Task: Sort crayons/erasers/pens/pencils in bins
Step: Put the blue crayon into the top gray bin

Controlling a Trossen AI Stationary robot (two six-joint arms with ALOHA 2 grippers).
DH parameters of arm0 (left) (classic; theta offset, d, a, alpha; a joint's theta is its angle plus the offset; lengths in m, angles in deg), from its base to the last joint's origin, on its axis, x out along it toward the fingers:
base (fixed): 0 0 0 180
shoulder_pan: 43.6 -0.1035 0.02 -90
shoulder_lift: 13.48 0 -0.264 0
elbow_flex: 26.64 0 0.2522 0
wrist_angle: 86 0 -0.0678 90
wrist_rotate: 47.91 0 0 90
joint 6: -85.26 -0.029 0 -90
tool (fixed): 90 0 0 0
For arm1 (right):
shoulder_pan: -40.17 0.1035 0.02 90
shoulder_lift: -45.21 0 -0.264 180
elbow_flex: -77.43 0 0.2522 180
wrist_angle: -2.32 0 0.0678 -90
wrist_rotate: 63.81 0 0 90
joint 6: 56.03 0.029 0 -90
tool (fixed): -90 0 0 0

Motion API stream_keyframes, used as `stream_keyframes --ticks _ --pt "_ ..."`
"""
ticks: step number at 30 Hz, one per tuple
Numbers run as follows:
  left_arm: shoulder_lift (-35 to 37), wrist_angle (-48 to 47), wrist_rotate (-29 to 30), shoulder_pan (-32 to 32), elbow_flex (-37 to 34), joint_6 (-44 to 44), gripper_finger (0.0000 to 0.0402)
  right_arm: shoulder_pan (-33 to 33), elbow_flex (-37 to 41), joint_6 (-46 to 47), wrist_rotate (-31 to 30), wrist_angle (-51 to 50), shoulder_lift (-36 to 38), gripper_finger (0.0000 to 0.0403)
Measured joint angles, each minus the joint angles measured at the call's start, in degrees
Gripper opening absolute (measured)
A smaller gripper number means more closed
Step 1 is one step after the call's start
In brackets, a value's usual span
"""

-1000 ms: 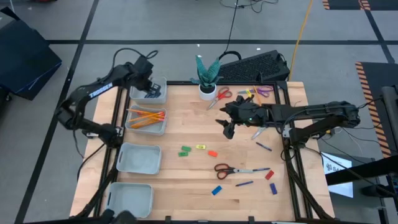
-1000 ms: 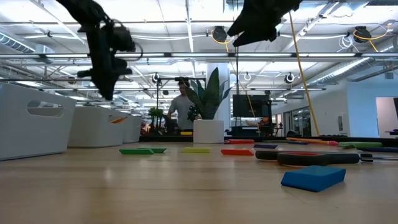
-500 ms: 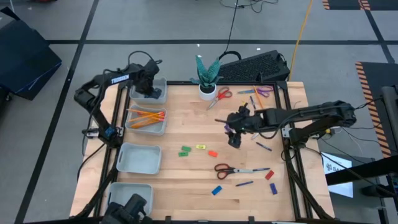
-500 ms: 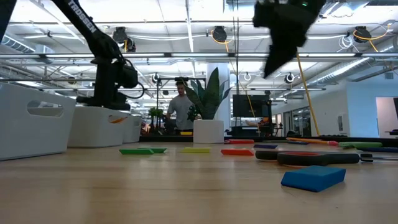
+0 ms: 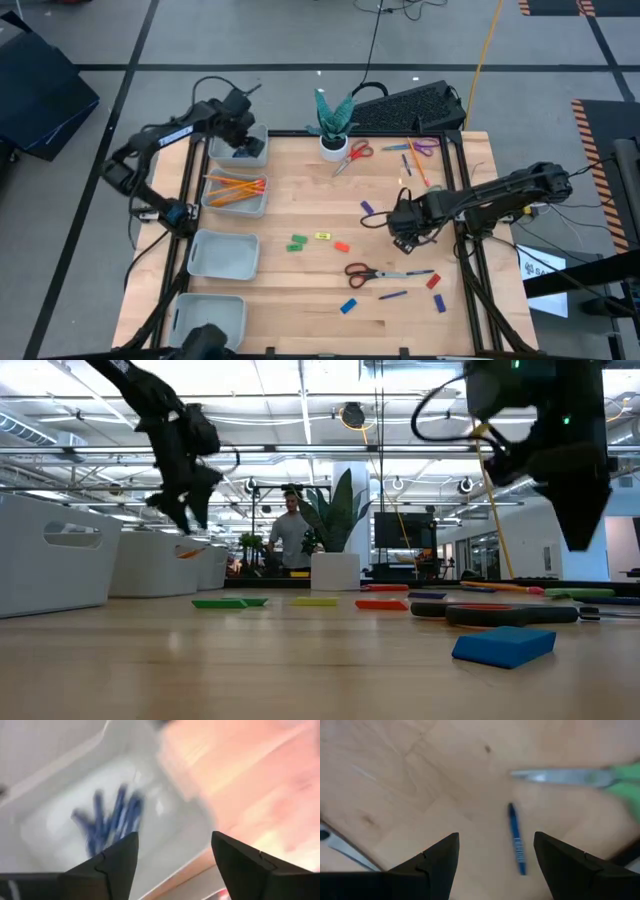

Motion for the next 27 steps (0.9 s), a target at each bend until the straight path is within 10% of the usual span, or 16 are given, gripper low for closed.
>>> stream_keyframes --ticks 11,27 --pt "13.28 9.35 -4.68 6.49 0.00 -1.24 0.0258 -3.79 11.21 -5.87 4.02 3.55 0.00 0.0199" --pt "20.26 20.62 -13.12 12.20 0.00 5.95 0.0257 -4.21 19.49 -11.83 5.15 11.25 0.17 0.0015"
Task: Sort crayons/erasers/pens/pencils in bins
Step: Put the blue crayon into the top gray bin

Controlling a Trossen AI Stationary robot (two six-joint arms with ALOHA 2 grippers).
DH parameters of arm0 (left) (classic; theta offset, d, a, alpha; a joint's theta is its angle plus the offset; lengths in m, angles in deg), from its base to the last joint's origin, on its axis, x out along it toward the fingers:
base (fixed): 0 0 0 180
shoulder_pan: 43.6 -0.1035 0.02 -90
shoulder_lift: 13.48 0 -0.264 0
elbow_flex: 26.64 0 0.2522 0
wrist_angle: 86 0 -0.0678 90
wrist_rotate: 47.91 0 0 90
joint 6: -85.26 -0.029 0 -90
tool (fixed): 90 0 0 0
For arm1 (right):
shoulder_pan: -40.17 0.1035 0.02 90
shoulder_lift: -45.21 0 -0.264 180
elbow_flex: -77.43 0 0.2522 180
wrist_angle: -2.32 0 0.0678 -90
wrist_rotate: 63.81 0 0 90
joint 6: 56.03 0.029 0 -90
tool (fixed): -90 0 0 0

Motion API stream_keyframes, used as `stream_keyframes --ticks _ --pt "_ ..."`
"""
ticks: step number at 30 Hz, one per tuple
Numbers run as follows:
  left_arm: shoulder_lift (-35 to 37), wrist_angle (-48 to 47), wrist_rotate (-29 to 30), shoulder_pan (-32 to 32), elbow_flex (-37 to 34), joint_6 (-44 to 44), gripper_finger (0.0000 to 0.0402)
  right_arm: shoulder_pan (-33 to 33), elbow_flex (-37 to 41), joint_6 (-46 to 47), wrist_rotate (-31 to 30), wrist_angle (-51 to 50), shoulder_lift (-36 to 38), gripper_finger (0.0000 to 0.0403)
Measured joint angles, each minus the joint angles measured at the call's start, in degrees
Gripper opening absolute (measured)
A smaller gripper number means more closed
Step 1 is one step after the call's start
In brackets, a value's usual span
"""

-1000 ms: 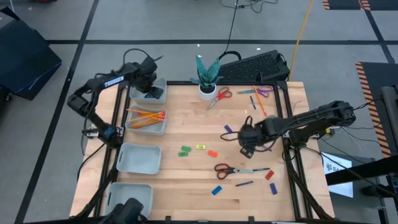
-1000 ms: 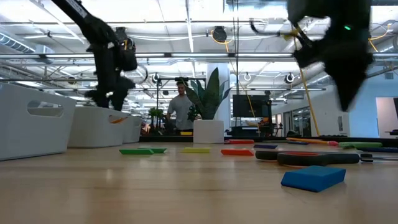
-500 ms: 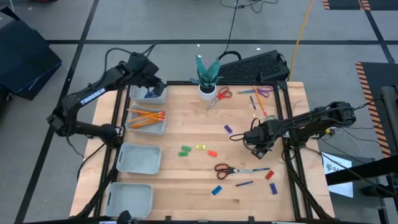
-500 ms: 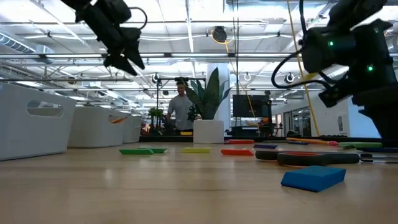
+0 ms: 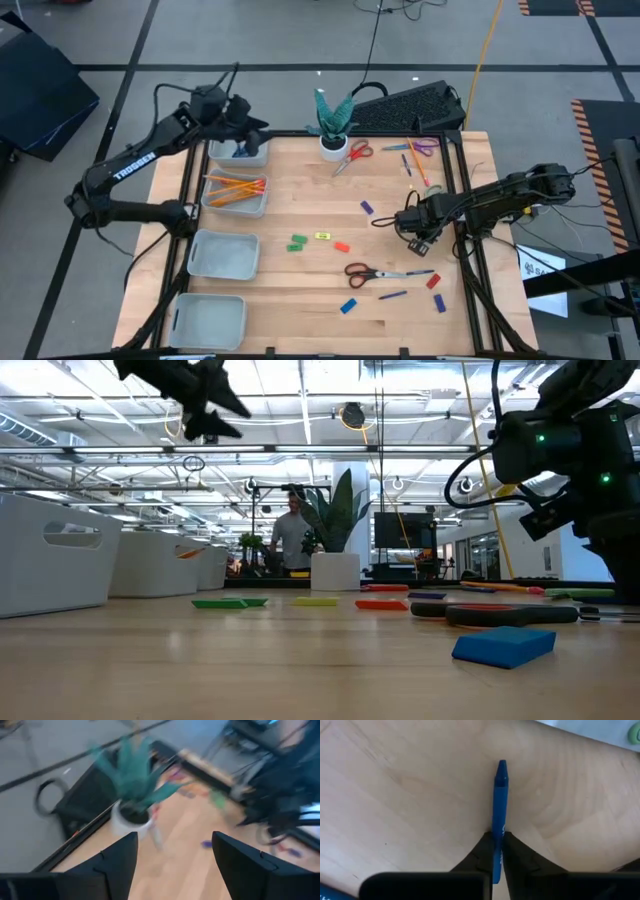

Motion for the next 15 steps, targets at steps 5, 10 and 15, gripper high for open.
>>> stream_keyframes --ticks 5,10,15 --pt "-0.04 6.41 -0.66 2.29 0.00 -0.04 0.0257 0.00 -2.71 0.60 -0.09 -0.14 0.04 0.0022" --pt "-0.04 6.08 -0.67 4.71 0.00 -2.94 0.0257 -0.04 -10.96 0.21 -2.21 2.67 0.13 0.0019" --pt "-0.04 6.48 -0.65 7.33 0.00 -4.78 0.0257 -0.32 -19.95 -3.87 -3.33 11.68 -0.06 0.0017"
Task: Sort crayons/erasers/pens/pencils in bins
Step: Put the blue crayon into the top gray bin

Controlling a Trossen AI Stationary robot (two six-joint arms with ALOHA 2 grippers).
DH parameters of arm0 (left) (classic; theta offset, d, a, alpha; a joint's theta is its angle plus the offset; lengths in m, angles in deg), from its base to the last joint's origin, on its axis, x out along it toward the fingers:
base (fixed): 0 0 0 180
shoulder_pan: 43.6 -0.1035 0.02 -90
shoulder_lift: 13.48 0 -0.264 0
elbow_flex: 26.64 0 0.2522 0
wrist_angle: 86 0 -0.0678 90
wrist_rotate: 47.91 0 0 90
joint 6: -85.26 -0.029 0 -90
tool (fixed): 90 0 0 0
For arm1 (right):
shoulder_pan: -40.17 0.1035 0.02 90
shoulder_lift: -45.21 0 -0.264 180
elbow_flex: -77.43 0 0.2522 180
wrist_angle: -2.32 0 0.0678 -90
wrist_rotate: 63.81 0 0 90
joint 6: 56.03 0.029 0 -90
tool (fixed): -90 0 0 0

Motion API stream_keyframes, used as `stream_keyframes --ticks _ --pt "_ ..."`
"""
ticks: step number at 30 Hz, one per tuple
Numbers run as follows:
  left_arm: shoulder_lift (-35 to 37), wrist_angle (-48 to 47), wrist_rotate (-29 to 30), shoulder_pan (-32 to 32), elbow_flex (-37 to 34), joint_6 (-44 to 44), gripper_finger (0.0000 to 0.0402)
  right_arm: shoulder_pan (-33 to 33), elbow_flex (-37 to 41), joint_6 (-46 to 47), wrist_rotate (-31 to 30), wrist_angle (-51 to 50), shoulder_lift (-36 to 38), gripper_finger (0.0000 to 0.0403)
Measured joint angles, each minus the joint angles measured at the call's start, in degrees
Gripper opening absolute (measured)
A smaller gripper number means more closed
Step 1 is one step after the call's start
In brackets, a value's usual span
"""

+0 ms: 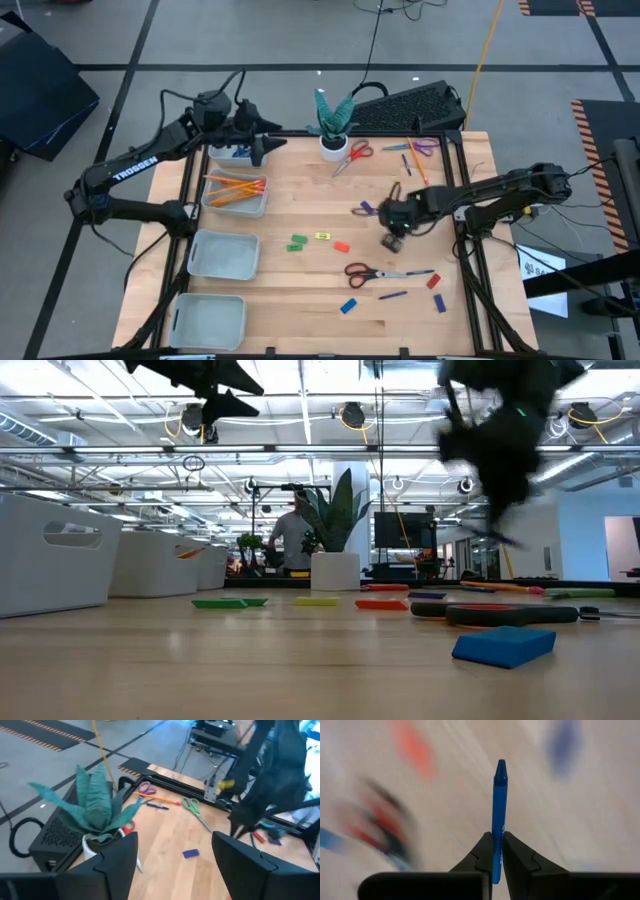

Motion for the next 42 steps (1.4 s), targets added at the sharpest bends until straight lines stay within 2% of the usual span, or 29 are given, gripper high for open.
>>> stream_keyframes --ticks 5,7,11,15,21,28,36,39,42 --pt "0.00 1.19 -1.02 2.86 -0.02 -1.35 0.0257 -0.91 -6.66 -6.49 -3.87 19.47 0.08 0.0017" --pt "0.00 2.20 -2.31 3.84 -0.02 -1.34 0.0257 -1.56 -8.34 -10.11 -4.66 30.42 0.06 0.0017" --pt "0.00 3.75 -5.04 6.00 -0.02 -0.90 0.0257 -3.23 -8.98 -15.03 -5.92 49.20 0.16 0.0017" --pt "-0.14 6.08 -6.96 8.99 -0.04 -0.41 0.0257 -4.96 -9.00 -18.80 -5.90 60.82 0.20 0.0017" --pt "-3.35 15.34 -6.97 14.45 -0.07 1.75 0.0257 -6.69 -8.98 -20.01 -5.89 64.61 0.11 0.0017" --pt "-10.46 31.03 -5.38 17.84 -0.09 10.09 0.0257 -6.81 -8.98 -21.60 -5.61 59.38 0.12 0.0018" --pt "-16.22 37.48 -4.89 19.36 -0.08 12.23 0.0253 -6.70 -8.96 -21.61 -5.61 58.78 0.13 0.0018" --pt "-17.31 38.53 -4.90 19.99 -0.07 12.68 0.0224 -6.70 -8.96 -21.61 -5.81 58.81 0.13 0.0018" --pt "-17.44 38.83 -3.97 20.19 -0.07 13.54 0.0168 -6.70 -8.96 -21.62 -5.90 58.80 0.13 0.0018"
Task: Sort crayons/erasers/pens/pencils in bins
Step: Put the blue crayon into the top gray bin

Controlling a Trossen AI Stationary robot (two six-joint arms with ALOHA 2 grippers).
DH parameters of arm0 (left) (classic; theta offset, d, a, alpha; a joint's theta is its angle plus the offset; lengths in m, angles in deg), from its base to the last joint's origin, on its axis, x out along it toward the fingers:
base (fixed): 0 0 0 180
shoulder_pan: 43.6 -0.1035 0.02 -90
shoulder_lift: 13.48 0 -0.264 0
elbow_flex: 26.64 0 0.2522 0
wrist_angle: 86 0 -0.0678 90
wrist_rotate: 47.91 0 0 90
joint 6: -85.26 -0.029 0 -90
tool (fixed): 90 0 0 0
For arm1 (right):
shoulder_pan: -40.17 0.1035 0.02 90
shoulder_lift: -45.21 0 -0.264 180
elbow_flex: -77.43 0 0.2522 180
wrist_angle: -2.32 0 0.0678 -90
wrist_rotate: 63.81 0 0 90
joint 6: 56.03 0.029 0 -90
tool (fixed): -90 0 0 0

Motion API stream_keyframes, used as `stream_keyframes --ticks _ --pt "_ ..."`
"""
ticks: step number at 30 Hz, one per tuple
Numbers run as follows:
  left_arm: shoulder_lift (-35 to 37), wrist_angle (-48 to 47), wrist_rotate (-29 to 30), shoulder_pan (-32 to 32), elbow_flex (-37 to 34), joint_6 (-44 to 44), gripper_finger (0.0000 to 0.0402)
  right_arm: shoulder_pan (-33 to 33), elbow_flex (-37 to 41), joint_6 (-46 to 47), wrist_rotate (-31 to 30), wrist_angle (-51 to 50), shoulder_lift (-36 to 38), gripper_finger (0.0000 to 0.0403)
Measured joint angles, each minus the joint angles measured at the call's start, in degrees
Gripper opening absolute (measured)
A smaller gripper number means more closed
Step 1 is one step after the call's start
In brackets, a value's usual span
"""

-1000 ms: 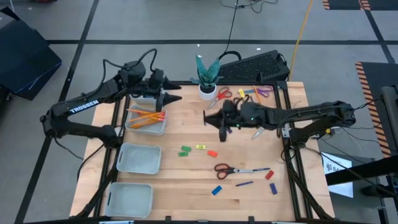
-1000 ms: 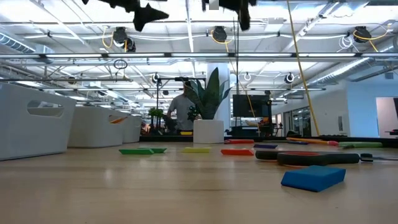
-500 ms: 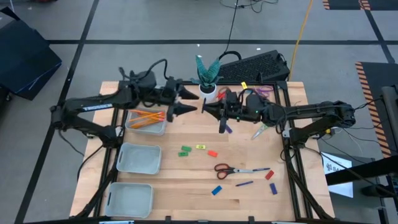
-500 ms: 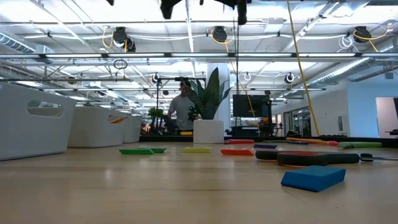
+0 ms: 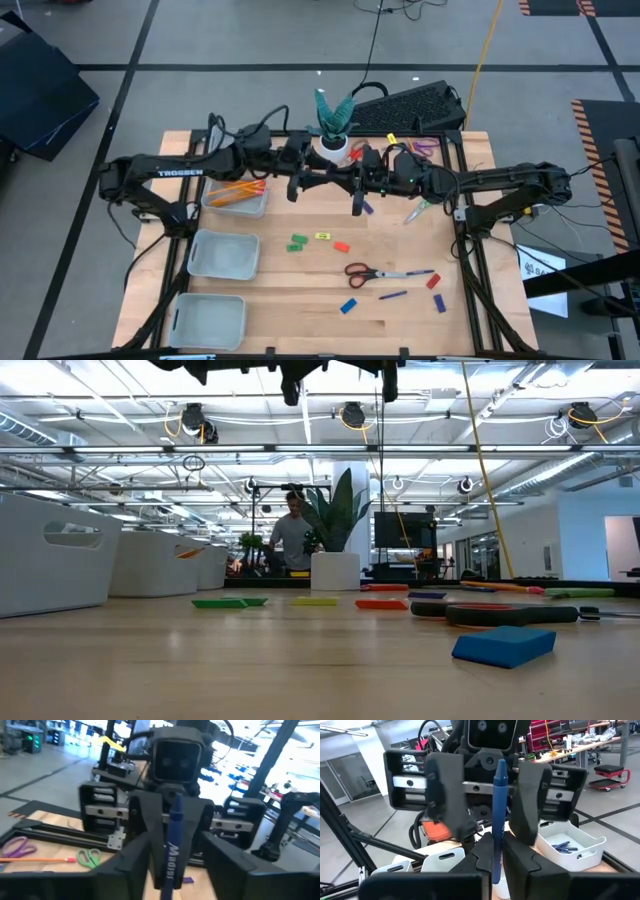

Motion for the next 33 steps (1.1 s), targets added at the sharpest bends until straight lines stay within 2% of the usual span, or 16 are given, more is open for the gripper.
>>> stream_keyframes --ticks 6,11,16,19,21,24,29,33 --pt "0.40 -0.69 0.79 -1.07 0.00 0.82 0.0026 0.02 0.03 -0.54 -1.28 -0.07 0.02 0.0018" --pt "0.51 -1.59 0.50 -2.11 0.00 2.61 0.0030 0.02 0.02 -0.68 -2.64 -0.27 -0.03 0.0043" --pt "1.80 -3.63 -0.24 -3.60 0.05 2.28 0.0023 0.00 0.03 -0.77 -2.92 -0.44 0.08 0.0116" --pt "3.41 -8.91 -0.65 -6.07 0.07 0.87 0.0023 -0.08 0.02 0.87 -3.23 -1.60 0.08 0.0164" --pt "5.08 -15.73 0.18 -9.07 0.09 -0.84 0.0023 -0.33 0.02 1.38 -3.09 -3.70 0.08 0.0190" --pt "6.98 -28.52 6.62 -14.02 0.09 -5.89 0.0023 -0.39 0.02 1.66 -3.08 -6.47 0.08 0.0216" --pt "6.75 -49.45 26.87 -23.31 0.09 -14.67 0.0024 0.58 0.02 0.81 -2.60 -6.39 0.06 0.0218" --pt "2.52 -59.31 33.10 -31.45 0.07 -16.33 0.0024 1.27 -0.02 -0.68 -2.64 -7.45 -0.02 0.0210"
